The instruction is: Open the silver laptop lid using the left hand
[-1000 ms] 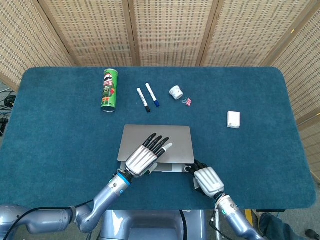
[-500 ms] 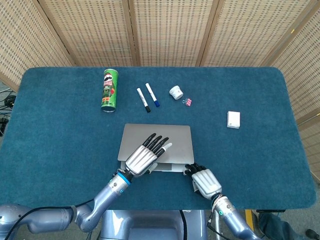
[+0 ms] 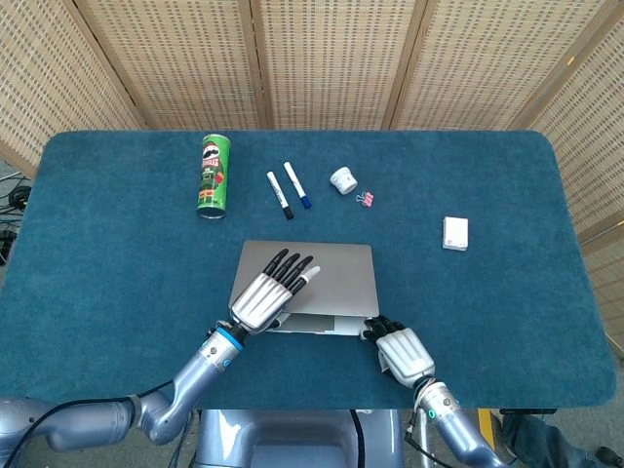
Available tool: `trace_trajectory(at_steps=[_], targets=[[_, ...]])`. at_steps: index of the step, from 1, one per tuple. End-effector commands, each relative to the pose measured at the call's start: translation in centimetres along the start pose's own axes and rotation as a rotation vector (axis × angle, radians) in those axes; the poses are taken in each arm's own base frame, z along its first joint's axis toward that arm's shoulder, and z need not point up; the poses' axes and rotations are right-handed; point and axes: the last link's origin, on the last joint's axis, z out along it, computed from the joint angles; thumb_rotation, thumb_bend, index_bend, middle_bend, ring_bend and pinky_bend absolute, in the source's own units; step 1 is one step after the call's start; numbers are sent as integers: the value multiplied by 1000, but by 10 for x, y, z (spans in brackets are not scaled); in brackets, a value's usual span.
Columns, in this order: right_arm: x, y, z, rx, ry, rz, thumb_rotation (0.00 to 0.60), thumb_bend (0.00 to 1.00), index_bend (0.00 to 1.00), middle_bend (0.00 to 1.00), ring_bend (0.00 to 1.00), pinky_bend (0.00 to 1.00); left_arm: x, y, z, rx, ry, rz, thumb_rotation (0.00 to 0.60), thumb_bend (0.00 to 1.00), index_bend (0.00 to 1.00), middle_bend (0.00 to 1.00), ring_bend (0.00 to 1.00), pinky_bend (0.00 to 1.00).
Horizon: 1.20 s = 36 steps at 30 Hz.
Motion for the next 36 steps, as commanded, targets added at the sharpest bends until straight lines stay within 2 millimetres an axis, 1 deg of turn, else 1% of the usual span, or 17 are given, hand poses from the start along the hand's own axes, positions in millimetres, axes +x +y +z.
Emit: trace_trajectory(at_steps=[1, 3, 6, 8, 12, 20, 30, 36], targets=[[0, 1, 0, 1, 2, -7, 600, 956, 247, 172, 95, 237, 4, -8, 2, 19, 11, 10, 600, 457, 0, 0, 0, 0], [0, 1, -1, 3, 2, -14, 600, 956, 247, 172, 95, 237, 8, -13, 3, 30, 22, 13, 600, 457, 0, 0, 0, 0], [0, 2, -2, 7, 4, -32, 600, 956, 247, 172, 95, 237, 20, -25, 7, 57, 51, 31, 600, 457, 0, 0, 0, 0], [0, 3, -2, 7, 6, -39, 600, 956, 247, 172, 95, 237, 26, -29, 8, 72, 60, 24, 600, 457, 0, 0, 0, 0], [0, 2, -2, 11, 9, -54, 600, 956, 247, 173, 95, 237, 35, -33, 14, 98, 73, 5, 600, 458, 0, 0, 0, 0], [4, -2, -3, 33, 20, -86, 600, 956, 247, 173, 96, 237, 56, -36, 35, 158, 101, 0, 600, 458, 0, 0, 0, 0], [8, -7, -4, 57, 20, -119, 600, 956, 247, 173, 95, 237, 72, -42, 57, 267, 104, -53, 600, 452, 0, 0, 0, 0], [9, -9, -3, 67, 13, -132, 600, 969, 247, 173, 95, 237, 76, -45, 63, 292, 96, -56, 600, 453, 0, 0, 0, 0]])
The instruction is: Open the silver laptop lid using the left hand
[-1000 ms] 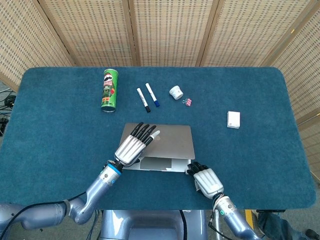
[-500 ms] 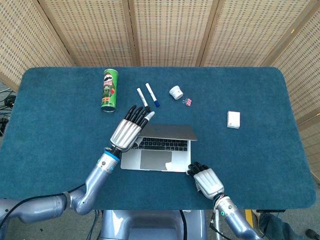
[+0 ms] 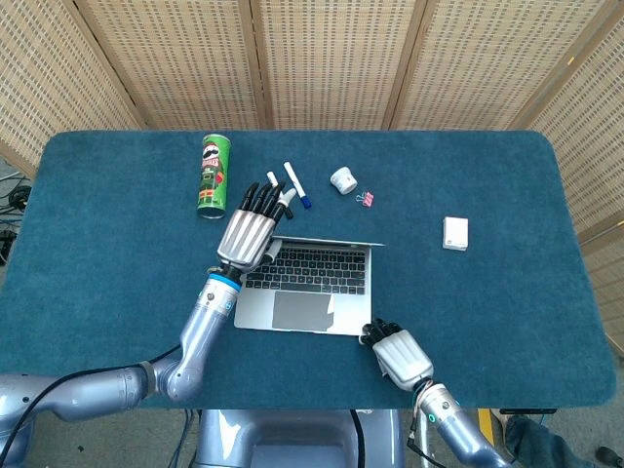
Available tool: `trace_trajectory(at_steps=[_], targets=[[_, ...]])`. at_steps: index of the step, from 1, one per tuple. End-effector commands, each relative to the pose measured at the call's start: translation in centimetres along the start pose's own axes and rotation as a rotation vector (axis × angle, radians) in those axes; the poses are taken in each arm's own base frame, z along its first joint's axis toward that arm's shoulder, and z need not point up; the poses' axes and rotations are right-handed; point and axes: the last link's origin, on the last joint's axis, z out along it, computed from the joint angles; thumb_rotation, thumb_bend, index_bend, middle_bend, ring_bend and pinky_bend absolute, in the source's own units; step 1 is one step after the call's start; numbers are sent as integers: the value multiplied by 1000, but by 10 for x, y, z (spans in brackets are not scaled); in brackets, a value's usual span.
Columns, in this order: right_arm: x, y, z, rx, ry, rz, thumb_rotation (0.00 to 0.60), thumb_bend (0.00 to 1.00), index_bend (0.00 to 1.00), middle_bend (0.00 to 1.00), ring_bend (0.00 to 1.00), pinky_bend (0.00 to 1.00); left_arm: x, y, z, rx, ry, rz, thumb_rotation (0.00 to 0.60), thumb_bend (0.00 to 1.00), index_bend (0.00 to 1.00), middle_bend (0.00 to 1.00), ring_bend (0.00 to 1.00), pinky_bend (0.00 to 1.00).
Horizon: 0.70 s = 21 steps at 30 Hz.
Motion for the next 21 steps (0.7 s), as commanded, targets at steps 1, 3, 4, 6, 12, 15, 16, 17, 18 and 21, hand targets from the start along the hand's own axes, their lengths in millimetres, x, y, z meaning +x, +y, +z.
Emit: trace_trajectory(at_steps=[1, 3, 4, 6, 12, 15, 16, 17, 18, 21], targets=[[1, -1, 1, 4, -1, -6, 600, 977, 247, 176, 95, 237, 2, 0, 3, 7, 2, 6, 600, 454, 0, 0, 0, 0], [2, -2, 2, 5, -3, -16, 600, 981, 247, 185, 95, 237, 1, -2, 5, 13, -3, 0, 600, 454, 0, 0, 0, 0], [2, -3, 3, 5, -5, -21, 600, 981, 247, 191, 95, 237, 0, -3, 5, 16, -3, -2, 600, 454, 0, 0, 0, 0], [2, -4, 3, 6, -11, -35, 600, 981, 247, 195, 95, 237, 0, -6, 6, 25, -5, -1, 600, 454, 0, 0, 0, 0], [0, -5, 5, 2, -33, -63, 600, 981, 247, 196, 95, 237, -1, -11, 12, 52, -9, -28, 600, 454, 0, 0, 0, 0], [-2, -5, 6, -4, -47, -75, 600, 981, 247, 197, 95, 237, 2, -12, 16, 69, -5, -40, 600, 454, 0, 0, 0, 0], [-2, -5, 6, -7, -50, -79, 600, 981, 247, 198, 95, 237, 4, -12, 19, 79, -5, -47, 600, 454, 0, 0, 0, 0], [-2, -5, 7, -8, -51, -81, 600, 981, 247, 200, 95, 237, 5, -12, 20, 84, -5, -51, 600, 454, 0, 0, 0, 0], [-2, -4, 7, -9, -53, -86, 600, 981, 247, 200, 95, 237, 6, -11, 21, 90, -4, -60, 600, 454, 0, 0, 0, 0], [-1, -5, 8, -8, -55, -91, 600, 981, 247, 201, 95, 237, 9, -10, 25, 101, -3, -65, 600, 454, 0, 0, 0, 0]])
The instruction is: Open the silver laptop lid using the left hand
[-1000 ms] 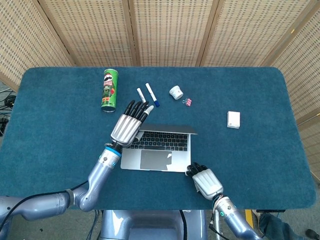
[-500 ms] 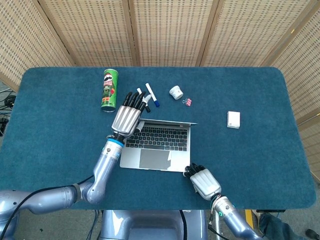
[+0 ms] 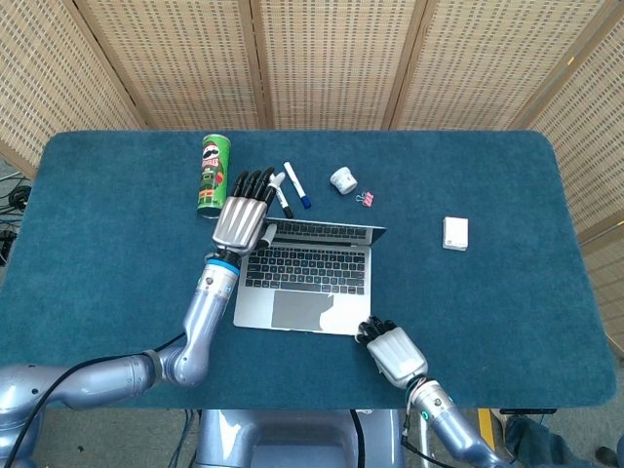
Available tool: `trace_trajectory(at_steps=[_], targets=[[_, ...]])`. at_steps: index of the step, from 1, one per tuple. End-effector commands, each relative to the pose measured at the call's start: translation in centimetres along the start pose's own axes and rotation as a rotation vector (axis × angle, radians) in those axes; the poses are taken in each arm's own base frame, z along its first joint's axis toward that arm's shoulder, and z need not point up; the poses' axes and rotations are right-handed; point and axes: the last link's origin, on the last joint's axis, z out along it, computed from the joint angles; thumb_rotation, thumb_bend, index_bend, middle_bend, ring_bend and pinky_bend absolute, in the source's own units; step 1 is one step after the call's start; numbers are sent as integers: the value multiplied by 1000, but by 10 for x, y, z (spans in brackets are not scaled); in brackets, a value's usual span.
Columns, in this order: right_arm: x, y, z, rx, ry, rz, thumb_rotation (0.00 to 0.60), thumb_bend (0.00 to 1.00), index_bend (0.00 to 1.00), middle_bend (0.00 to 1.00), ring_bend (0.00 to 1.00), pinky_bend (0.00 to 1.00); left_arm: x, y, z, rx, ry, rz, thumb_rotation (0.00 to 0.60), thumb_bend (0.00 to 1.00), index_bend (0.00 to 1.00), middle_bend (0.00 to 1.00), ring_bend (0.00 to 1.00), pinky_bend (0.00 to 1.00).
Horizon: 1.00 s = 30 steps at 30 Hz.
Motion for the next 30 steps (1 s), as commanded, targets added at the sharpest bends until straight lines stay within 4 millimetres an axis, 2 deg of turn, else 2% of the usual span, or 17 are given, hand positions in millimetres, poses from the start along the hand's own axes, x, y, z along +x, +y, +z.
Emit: trace_trajectory(at_steps=[1, 30], targets=[[1, 0, 1, 0, 1, -2, 600, 981, 247, 201, 95, 237, 3, 2, 4, 9, 5, -9, 600, 454, 0, 0, 0, 0], [0, 4, 3, 2, -18, -28, 600, 981, 247, 202, 95, 237, 17, -25, 30, 130, 26, -35, 600, 434, 0, 0, 0, 0]])
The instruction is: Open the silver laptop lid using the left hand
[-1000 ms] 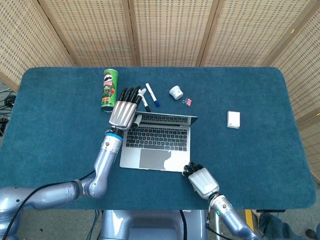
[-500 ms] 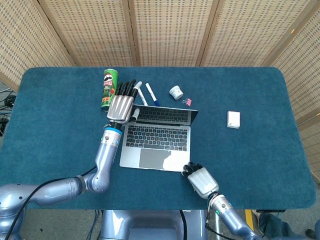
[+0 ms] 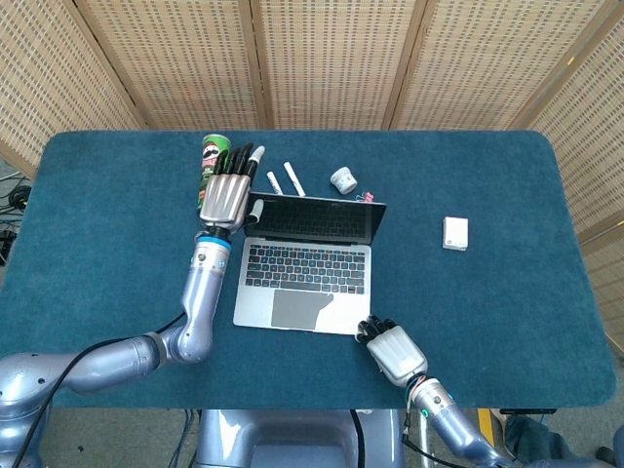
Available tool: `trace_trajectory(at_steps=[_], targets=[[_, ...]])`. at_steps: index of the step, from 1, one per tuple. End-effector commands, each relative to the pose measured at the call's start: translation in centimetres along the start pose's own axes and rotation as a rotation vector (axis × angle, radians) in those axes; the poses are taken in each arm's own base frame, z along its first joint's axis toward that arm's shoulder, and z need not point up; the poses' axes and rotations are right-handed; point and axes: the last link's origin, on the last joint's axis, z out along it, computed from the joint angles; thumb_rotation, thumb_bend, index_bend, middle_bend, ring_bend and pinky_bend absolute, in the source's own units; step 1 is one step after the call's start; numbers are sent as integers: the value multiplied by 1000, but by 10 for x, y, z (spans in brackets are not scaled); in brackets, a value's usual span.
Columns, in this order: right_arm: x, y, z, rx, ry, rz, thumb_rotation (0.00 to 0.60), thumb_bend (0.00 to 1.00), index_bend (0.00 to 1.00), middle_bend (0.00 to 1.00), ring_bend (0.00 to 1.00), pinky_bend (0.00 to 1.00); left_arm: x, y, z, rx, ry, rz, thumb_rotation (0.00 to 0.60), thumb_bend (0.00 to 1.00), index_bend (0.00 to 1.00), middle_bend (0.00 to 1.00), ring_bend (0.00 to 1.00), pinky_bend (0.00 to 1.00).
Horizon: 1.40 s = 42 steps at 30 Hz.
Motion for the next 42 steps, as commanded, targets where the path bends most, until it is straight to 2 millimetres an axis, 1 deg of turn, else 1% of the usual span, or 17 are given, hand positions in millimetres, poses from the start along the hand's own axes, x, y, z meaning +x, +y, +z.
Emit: trace_trajectory(at_steps=[1, 6, 19, 24, 28, 32, 34, 38, 42], targets=[[0, 0, 0, 2, 0, -2, 600, 981, 247, 202, 95, 236, -1, -4, 2, 10, -4, -3, 600, 434, 0, 0, 0, 0], [-1, -1, 1, 6, -2, -3, 600, 981, 247, 203, 95, 236, -2, -9, 5, 23, -5, 0, 600, 434, 0, 0, 0, 0], [-2, -1, 1, 2, -4, -5, 600, 981, 247, 204, 95, 237, 3, -18, 9, 45, 7, -12, 600, 429, 0, 0, 0, 0], [0, -1, 1, -2, 3, -4, 600, 981, 247, 204, 95, 237, 5, -20, 5, 35, 5, -14, 600, 423, 0, 0, 0, 0], [4, -1, 0, -8, 26, 0, 600, 981, 247, 204, 95, 237, 8, -21, -3, -6, 0, -27, 600, 420, 0, 0, 0, 0], [11, 1, -3, -17, 63, 9, 600, 981, 247, 204, 95, 237, 18, -28, -17, -70, 15, -19, 600, 418, 0, 0, 0, 0], [17, 4, -5, -24, 96, 24, 600, 981, 247, 204, 95, 237, 28, -33, -25, -97, 32, -21, 600, 418, 0, 0, 0, 0], [33, 18, -10, -47, 189, 35, 600, 981, 247, 204, 95, 237, 50, -51, -39, -113, 74, -22, 600, 418, 0, 0, 0, 0], [47, 39, -14, -91, 266, 53, 600, 981, 247, 204, 95, 236, 66, -69, -49, -104, 105, -36, 600, 417, 0, 0, 0, 0]])
